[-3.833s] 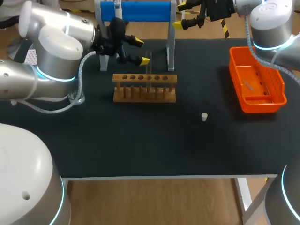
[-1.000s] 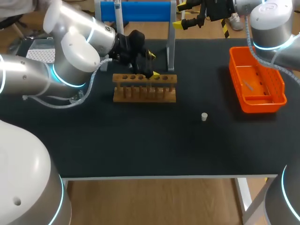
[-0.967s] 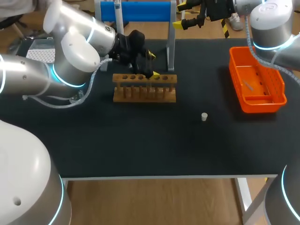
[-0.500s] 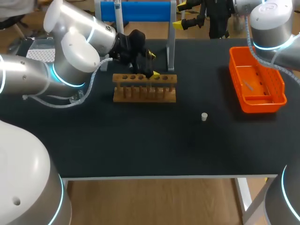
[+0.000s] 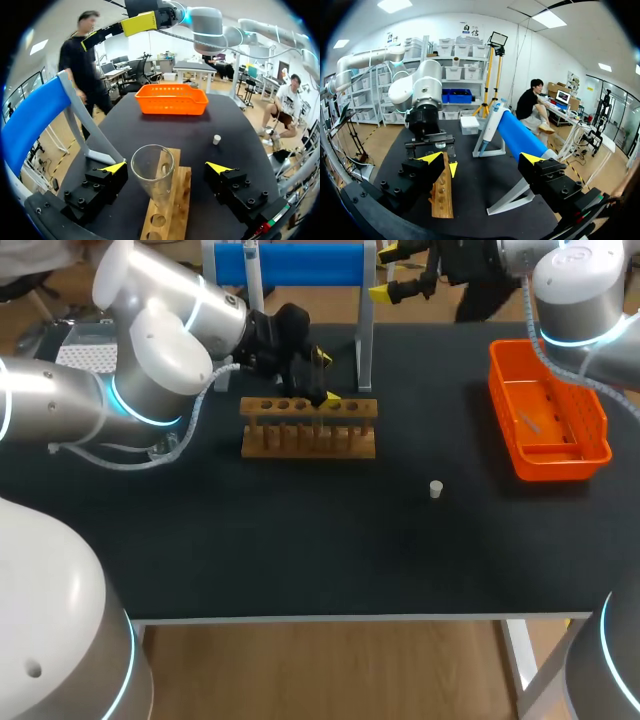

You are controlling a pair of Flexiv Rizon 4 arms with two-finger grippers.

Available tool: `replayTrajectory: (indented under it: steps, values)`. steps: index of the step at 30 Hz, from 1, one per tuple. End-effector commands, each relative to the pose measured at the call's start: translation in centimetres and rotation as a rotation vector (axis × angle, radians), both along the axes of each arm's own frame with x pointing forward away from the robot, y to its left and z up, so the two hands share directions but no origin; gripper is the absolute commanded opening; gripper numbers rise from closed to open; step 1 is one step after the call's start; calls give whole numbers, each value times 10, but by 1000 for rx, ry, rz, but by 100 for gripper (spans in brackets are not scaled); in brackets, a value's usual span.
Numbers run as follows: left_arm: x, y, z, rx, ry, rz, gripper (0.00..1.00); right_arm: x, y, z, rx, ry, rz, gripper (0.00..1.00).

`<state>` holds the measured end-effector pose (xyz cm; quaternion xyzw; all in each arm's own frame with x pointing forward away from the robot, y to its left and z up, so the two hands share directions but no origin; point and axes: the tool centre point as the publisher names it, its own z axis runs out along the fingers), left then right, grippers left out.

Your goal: Invert the test tube, pick up the pipette, mount the tip to pipette, aspirate from beaker and dispense into the tube, eject the tip, return the pipette, and cap with the stopper.

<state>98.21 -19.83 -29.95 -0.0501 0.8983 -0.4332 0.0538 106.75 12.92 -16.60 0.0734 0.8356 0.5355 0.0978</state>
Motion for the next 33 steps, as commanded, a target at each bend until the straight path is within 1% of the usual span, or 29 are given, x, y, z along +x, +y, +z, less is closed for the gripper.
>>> replayTrajectory:
  steps: [1,9,13,17,19,21,29,30,32,33]
  values:
    - [1,0,1,4,3,-1,100,-25,-20,6,-6,-3,-29,100]
    - [1,0,1,4,3,-1,100,-74,-60,12,26,8,-63,100]
    - [1,0,1,4,3,-1,100,-99,-84,9,27,6,-96,100]
    - [1,0,1,4,3,-1,100,-117,-106,4,24,16,-113,100]
    - [1,0,1,4,3,-1,100,-131,-115,2,20,18,-114,100]
    - [1,0,1,4,3,-1,100,-143,-122,0,16,21,-113,100]
    - [1,0,1,4,3,-1,100,-173,-141,-8,4,51,-79,100]
    - [1,0,1,4,3,-1,100,-180,-142,-9,5,55,-76,100]
    - [1,0,1,4,3,-1,100,-188,-145,-11,7,80,-85,100]
    - [1,0,1,4,3,-1,100,-188,-145,-11,7,80,-85,100]
